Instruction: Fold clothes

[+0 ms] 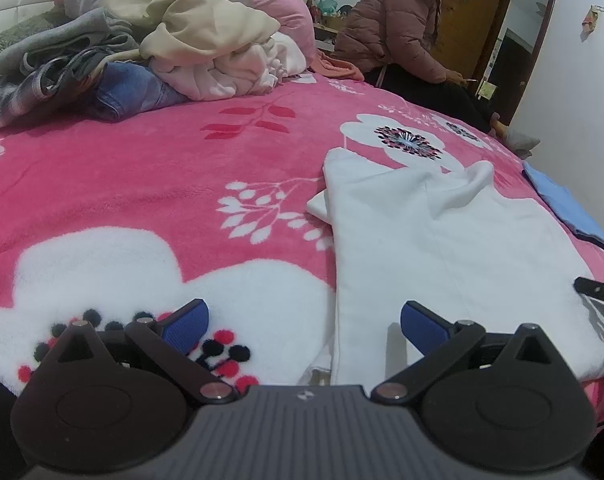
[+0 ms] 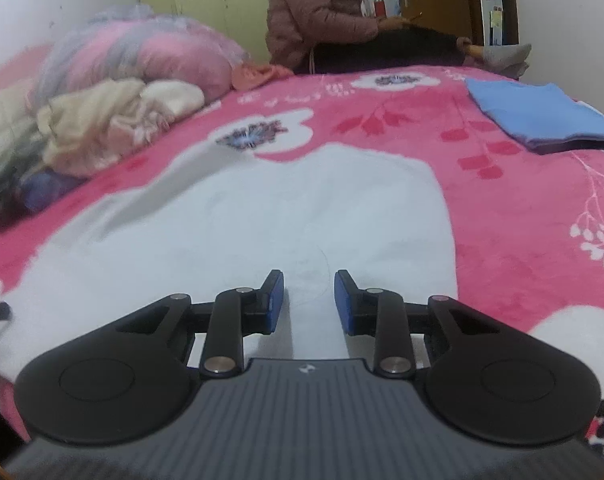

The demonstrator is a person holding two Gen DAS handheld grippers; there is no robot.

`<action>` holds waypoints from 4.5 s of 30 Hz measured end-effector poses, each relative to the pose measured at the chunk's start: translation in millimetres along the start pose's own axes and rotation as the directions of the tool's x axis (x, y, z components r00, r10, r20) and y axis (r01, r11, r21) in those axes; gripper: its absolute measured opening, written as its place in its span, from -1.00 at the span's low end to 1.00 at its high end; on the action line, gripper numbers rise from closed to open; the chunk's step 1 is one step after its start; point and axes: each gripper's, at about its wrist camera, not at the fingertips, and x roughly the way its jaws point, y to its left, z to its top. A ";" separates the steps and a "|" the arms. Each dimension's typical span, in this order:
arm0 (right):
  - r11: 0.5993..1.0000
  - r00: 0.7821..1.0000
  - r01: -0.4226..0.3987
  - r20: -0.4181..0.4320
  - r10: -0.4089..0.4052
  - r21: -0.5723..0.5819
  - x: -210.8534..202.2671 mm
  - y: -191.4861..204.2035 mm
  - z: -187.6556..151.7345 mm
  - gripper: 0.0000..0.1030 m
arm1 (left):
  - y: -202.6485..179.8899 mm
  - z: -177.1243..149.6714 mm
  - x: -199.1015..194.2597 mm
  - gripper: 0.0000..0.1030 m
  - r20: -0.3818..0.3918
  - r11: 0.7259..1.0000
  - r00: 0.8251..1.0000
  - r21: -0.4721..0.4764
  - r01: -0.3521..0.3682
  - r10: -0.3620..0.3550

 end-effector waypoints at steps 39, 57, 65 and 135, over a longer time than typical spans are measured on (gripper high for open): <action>0.799 0.955 -0.296 0.173 0.240 0.523 -27.6 -75.1 -14.3 -1.00 | -2.3 -2.1 2.7 0.99 0.003 1.000 1.000 0.026 -0.013 0.013; 0.638 0.934 -0.356 0.281 0.221 0.682 -28.4 -109.5 -27.7 -1.00 | -1.9 -1.9 3.1 1.00 0.002 1.000 1.000 0.027 -0.010 0.010; 0.668 0.932 -0.335 0.336 0.133 0.665 -60.1 -124.0 -27.4 -1.00 | -1.0 -1.4 3.5 0.99 0.003 1.000 1.000 0.021 -0.008 0.008; 0.423 0.792 0.436 -0.115 -0.600 0.794 -221.1 -201.2 -160.8 0.30 | 14.9 6.8 -14.5 0.99 0.016 0.992 1.000 -0.129 0.018 -0.016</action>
